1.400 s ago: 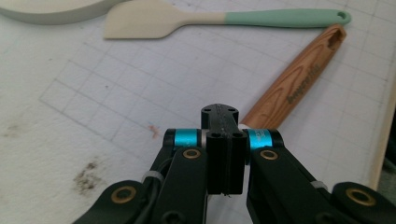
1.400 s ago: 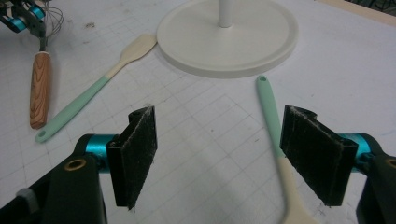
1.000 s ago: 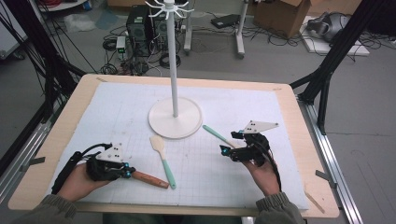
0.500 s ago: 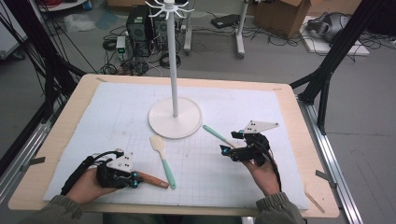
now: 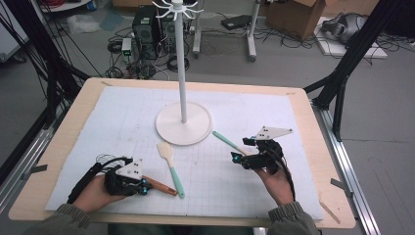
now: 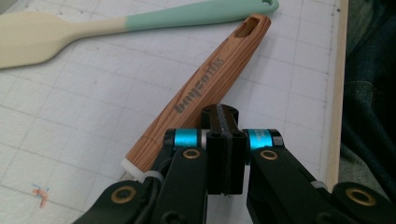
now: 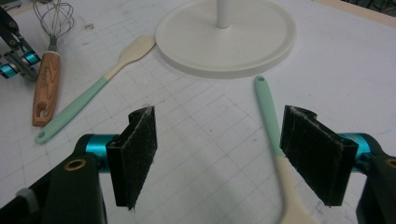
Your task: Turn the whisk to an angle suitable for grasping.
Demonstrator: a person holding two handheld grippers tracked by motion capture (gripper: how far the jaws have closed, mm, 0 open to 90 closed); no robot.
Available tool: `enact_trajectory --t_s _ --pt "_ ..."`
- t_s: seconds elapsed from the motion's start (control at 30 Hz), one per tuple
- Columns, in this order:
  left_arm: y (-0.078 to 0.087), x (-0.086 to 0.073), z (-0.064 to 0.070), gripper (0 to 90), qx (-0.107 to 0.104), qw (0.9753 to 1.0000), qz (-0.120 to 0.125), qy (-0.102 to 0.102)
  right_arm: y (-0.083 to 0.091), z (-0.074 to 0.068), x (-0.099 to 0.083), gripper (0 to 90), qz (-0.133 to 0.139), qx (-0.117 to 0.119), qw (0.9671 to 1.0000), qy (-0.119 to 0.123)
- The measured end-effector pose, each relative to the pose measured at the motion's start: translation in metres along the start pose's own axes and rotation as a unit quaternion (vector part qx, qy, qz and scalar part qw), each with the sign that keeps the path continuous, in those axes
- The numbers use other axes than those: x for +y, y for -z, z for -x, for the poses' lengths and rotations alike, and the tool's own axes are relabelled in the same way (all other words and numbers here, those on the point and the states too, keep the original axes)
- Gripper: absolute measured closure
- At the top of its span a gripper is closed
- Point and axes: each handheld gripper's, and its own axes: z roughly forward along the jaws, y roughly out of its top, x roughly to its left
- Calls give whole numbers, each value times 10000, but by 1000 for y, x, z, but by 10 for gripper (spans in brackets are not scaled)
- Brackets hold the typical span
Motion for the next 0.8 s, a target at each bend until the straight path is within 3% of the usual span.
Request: enact_trajectory --t_s 0.13,0.43,0.8 --pt "-1 2 0 896 -8 10000 1 -3 0 0 0 265 -10 0 10000 5" --pt "-5 7 -7 896 206 9997 84 74 0 0 0 265 7 5 10000 -4" --pt "-11 16 -15 896 215 9997 88 46 -1 0 0 265 -6 12 10000 19"
